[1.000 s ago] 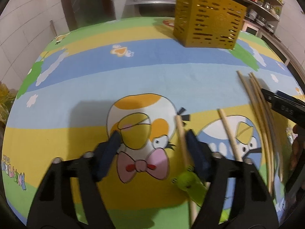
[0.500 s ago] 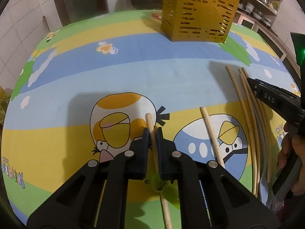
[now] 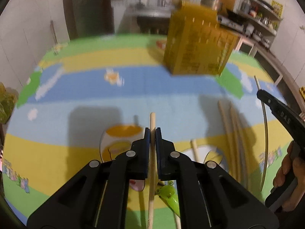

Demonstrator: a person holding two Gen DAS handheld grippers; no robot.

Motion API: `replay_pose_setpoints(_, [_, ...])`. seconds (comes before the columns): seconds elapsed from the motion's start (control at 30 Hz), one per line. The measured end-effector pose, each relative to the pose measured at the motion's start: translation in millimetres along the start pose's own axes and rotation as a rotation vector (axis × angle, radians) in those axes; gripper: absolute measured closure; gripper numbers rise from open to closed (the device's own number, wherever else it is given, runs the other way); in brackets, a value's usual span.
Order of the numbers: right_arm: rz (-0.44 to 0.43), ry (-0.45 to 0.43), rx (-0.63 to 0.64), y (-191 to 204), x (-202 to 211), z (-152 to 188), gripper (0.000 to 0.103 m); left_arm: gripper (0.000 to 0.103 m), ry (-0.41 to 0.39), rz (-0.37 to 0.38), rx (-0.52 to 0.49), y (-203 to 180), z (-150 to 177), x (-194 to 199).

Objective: Organize utensils
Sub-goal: 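Lift both held chopsticks and carry them over the yellow slotted caddy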

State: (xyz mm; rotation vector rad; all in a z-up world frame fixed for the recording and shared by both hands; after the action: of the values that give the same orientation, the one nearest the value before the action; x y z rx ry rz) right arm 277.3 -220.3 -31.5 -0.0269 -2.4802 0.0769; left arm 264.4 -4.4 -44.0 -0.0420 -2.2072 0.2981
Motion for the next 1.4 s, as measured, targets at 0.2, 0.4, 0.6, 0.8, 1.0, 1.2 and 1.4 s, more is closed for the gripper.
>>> replay_pose_setpoints(0.2, [-0.013, -0.128, 0.001, -9.8, 25.9, -28.7, 0.097, 0.098, -0.163, 0.048, 0.032, -14.3, -37.9, 41.6])
replay_pose_setpoints(0.4, [-0.05, -0.21, -0.021, -20.0, 39.2, -46.8, 0.097, 0.099, -0.277, 0.095, 0.067, -27.8, -63.6, 73.1])
replay_pose_setpoints(0.6, [-0.056, -0.3, 0.002, -22.3, 53.2, -59.8, 0.097, 0.098, -0.37, 0.15, 0.096, -36.4, -72.4, 94.1])
replay_pose_setpoints(0.8, [-0.058, -0.318, 0.008, -23.1, 47.3, -53.7, 0.097, 0.098, -0.378, 0.156, 0.096, -41.0, -68.1, 79.6])
replay_pose_setpoints(1.0, [-0.046, -0.374, 0.052, -24.9, 53.1, -61.0, 0.097, 0.098, -0.418, 0.17, 0.066, -54.8, -77.4, 78.0])
replay_pose_setpoints(1.2, [-0.051, -0.45, 0.077, -36.0, 73.8, -112.8, 0.097, 0.098, -0.544, 0.182, 0.018, -82.7, -121.4, 103.1])
replay_pose_setpoints(1.4, [-0.068, -0.535, 0.069, -46.0, 87.2, -172.9, 0.097, 0.098, -0.643, 0.234, 0.015, -110.9, -176.6, 119.4])
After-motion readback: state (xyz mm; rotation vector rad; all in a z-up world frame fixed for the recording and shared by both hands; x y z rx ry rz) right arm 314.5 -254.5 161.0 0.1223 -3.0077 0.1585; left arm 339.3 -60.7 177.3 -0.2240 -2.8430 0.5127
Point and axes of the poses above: each gripper's, at about its wrist camera, not at the fingertips, and x roughly against the way its jaws point, y to its left, z to its underside, the point moved 6 cm from there along -x, roughly the way its jaws point, and after that the axes turned 14 degrees about x, right-handed, at the moved point
